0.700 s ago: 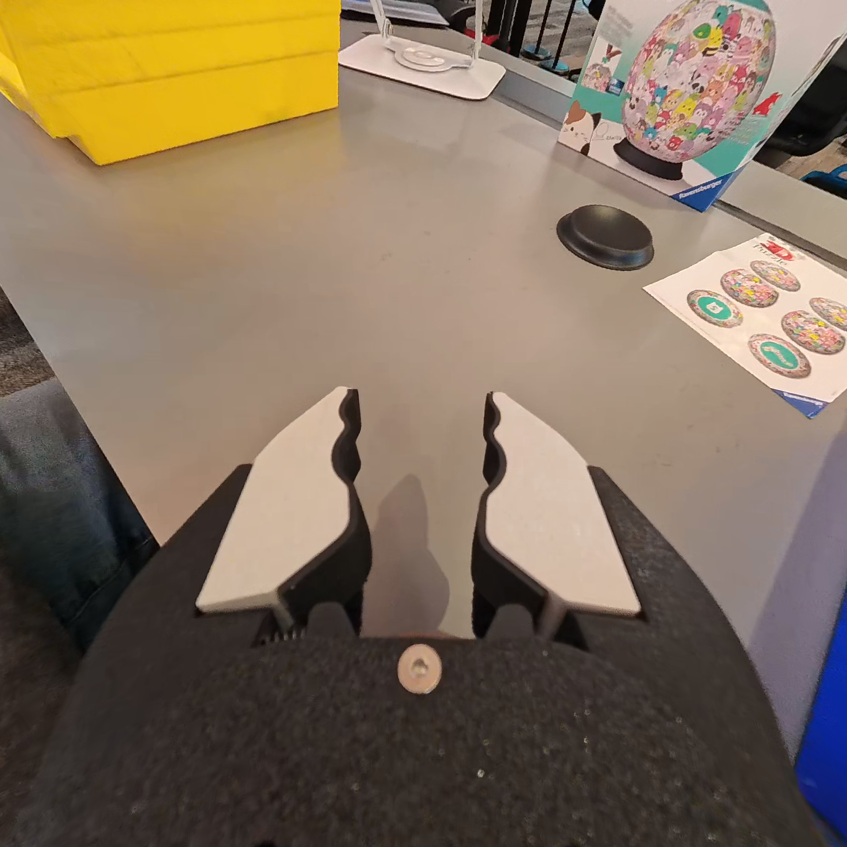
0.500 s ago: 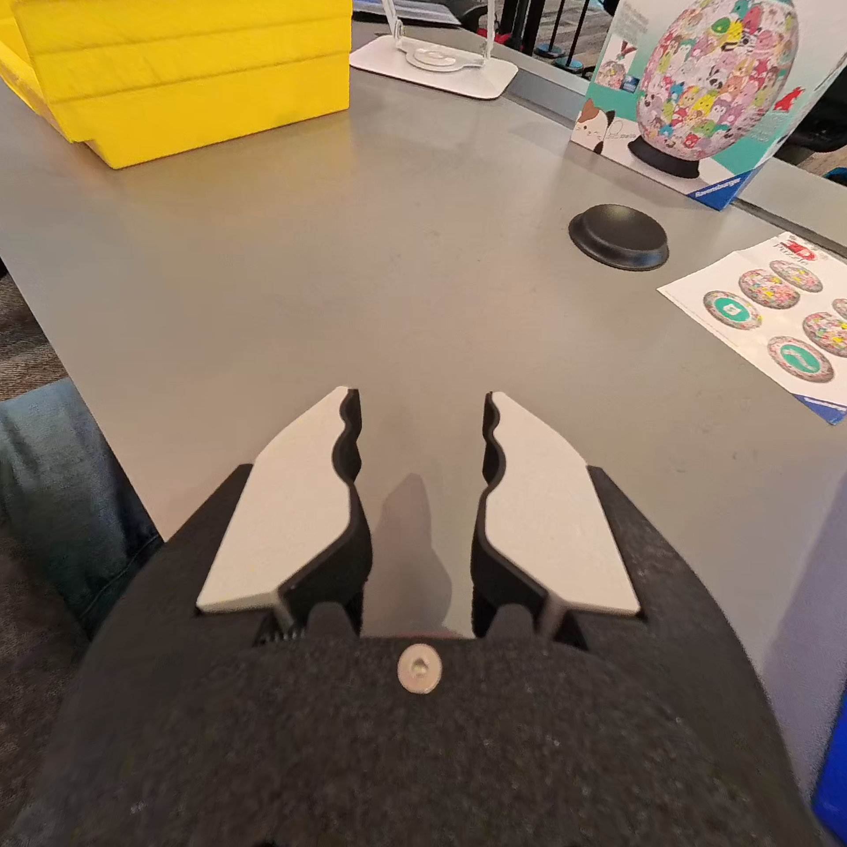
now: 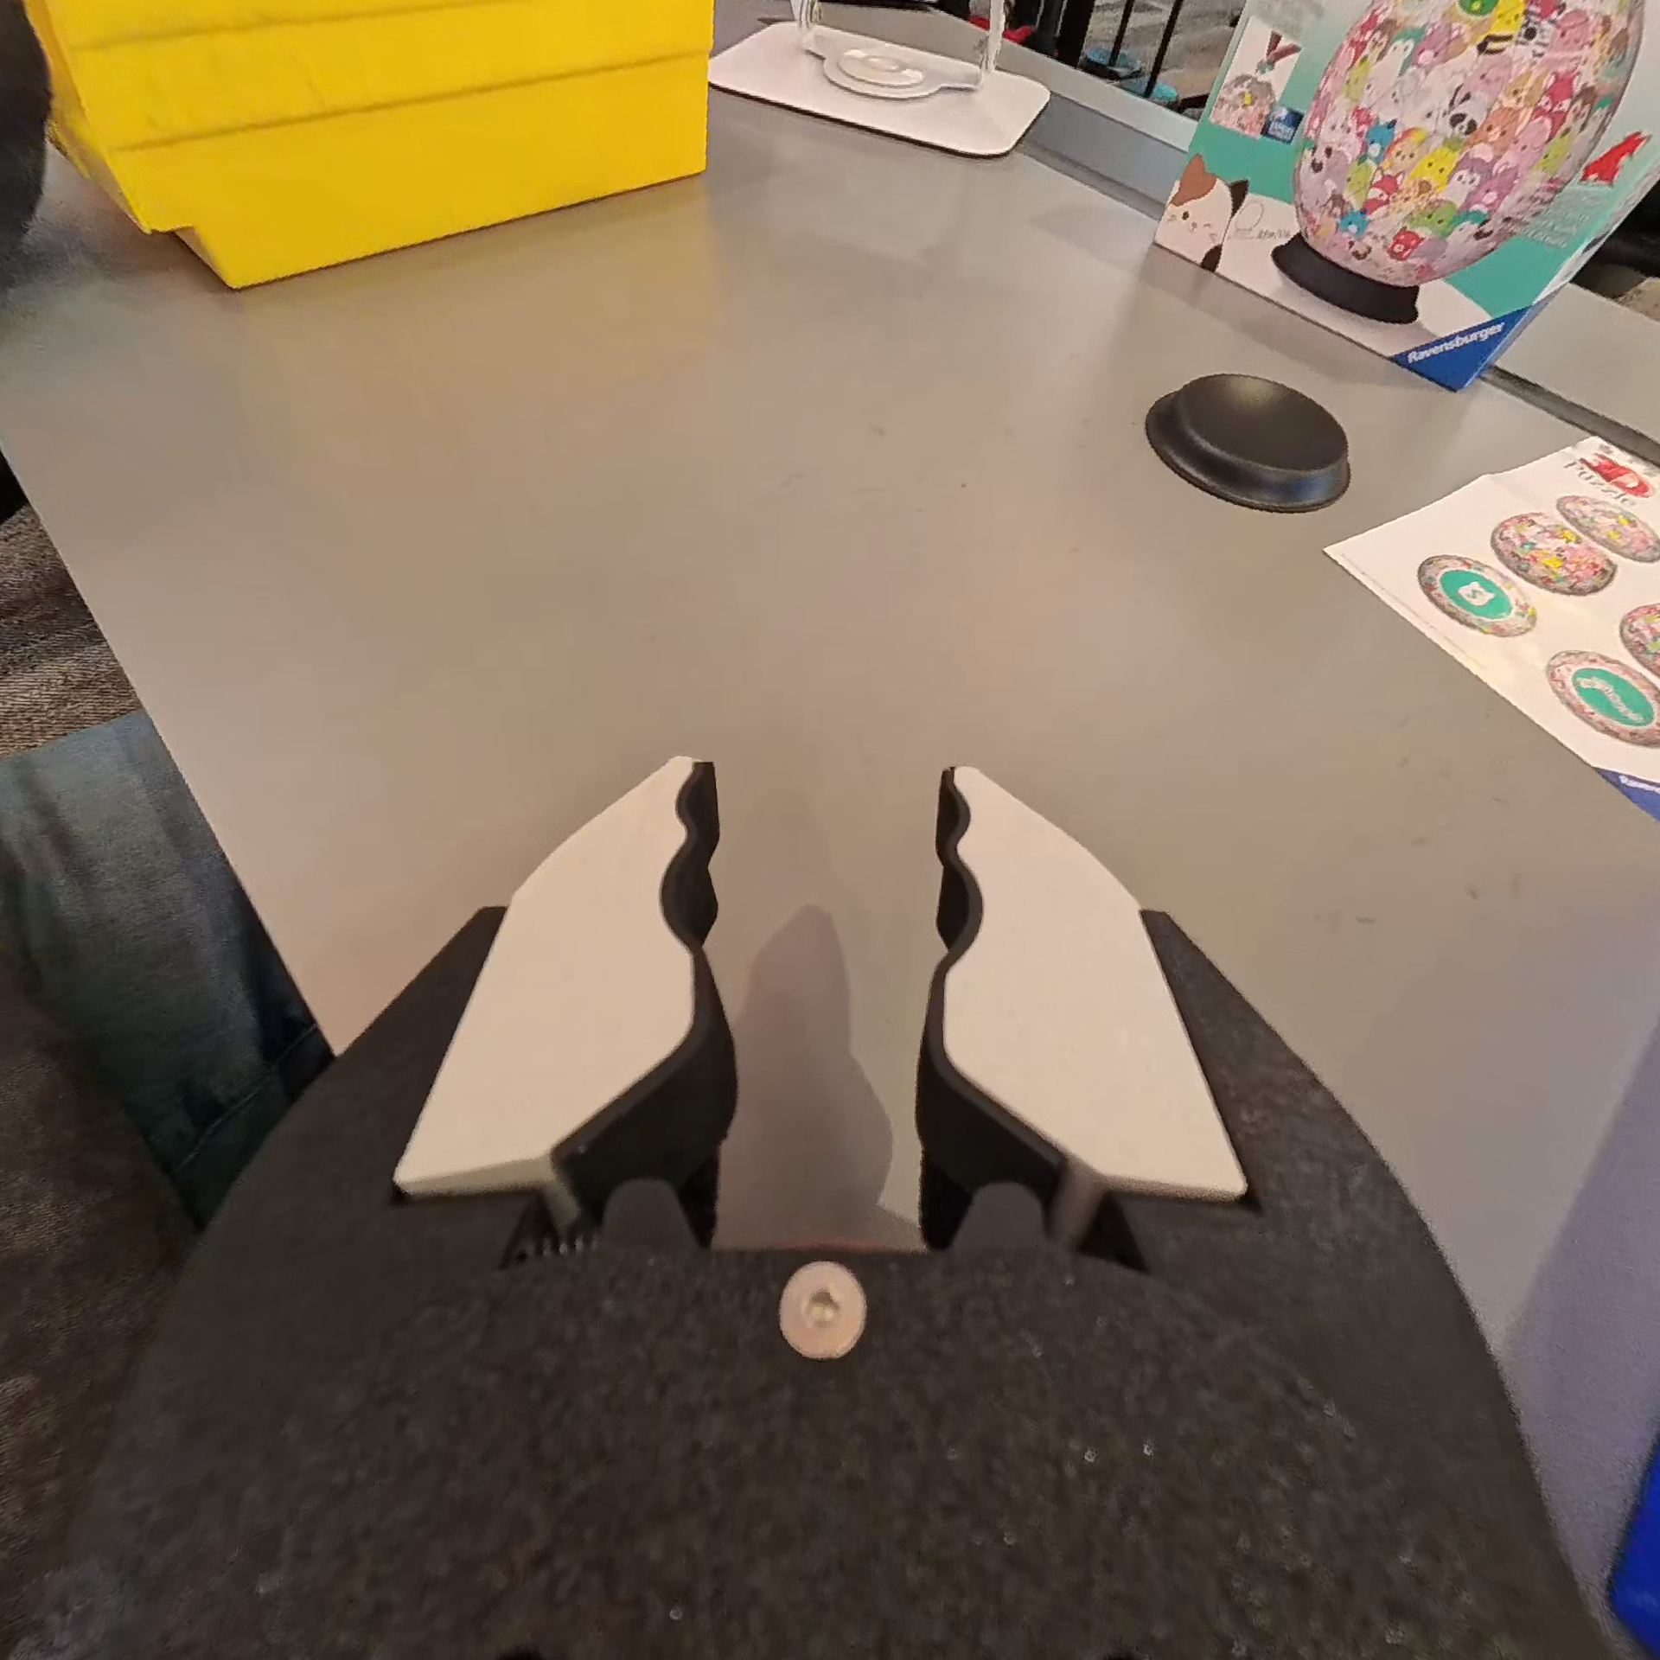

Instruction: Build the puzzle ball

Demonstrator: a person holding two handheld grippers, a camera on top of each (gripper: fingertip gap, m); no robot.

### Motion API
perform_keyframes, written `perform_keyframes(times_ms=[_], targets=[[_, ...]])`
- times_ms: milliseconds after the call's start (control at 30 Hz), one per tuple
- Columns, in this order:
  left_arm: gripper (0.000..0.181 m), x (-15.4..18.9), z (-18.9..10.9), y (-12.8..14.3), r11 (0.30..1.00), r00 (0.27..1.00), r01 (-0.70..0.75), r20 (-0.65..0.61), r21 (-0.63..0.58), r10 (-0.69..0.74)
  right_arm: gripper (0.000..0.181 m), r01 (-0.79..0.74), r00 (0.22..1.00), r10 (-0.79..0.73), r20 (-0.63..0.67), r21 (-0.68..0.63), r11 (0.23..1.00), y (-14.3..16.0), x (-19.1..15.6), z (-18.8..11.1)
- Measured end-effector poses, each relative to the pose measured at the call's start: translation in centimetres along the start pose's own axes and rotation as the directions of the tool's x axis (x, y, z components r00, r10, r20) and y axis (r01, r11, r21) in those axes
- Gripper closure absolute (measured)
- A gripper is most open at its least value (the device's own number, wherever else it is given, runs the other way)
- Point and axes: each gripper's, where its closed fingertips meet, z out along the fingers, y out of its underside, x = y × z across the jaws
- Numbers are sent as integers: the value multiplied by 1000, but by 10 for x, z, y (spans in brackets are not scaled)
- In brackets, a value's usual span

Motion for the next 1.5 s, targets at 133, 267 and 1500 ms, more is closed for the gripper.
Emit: perform_keyframes(times_ms=[133,267,1500], targets=[[128,-11,9,5,1000,998,-19,56,-24,20,135,0,1000,0,1,-3,1000,0,0,2],[133,-15,13,8,999,998,-21,59,-42,24,136,-3,1000,3,8,-10,1000,2,-1,3],[129,-28,22,6,1000,995,-7,95,8,6,141,-32,999,32,21,-26,999,5,1,3]])
